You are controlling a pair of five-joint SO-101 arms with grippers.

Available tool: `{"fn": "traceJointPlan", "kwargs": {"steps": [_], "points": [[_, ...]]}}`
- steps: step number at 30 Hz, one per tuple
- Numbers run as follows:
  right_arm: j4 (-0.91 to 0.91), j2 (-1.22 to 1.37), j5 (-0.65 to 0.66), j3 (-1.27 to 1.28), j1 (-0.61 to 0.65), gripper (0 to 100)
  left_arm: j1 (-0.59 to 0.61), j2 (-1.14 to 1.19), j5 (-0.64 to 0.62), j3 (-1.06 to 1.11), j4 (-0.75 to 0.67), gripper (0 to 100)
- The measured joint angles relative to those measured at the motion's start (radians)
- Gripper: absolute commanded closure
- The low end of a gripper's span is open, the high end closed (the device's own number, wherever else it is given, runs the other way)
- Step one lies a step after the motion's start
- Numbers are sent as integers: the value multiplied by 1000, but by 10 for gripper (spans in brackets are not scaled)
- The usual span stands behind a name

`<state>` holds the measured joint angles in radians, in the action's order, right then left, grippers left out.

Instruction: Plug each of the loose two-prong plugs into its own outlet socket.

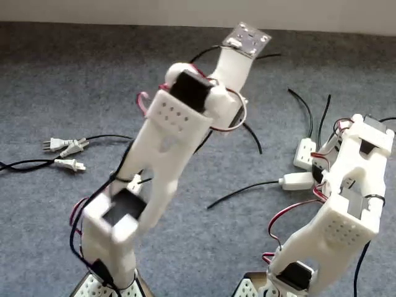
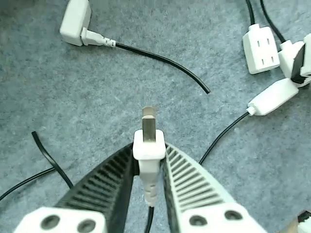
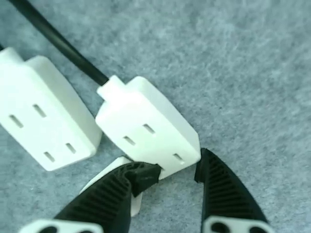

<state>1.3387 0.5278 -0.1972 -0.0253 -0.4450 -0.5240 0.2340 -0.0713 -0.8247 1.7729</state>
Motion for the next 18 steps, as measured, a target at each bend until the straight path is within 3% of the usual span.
{"fn": "traceJointPlan", "kwargs": {"steps": [9, 14, 18], "points": [[-11, 0, 0, 9, 0, 821, -2, -428, 0, 245, -38, 994], [-11, 0, 0, 12, 3, 821, -3, -615, -6, 483, -193, 994], [-28, 0, 0, 21, 3, 821, -3, -812, -5, 753, -404, 994]]}}
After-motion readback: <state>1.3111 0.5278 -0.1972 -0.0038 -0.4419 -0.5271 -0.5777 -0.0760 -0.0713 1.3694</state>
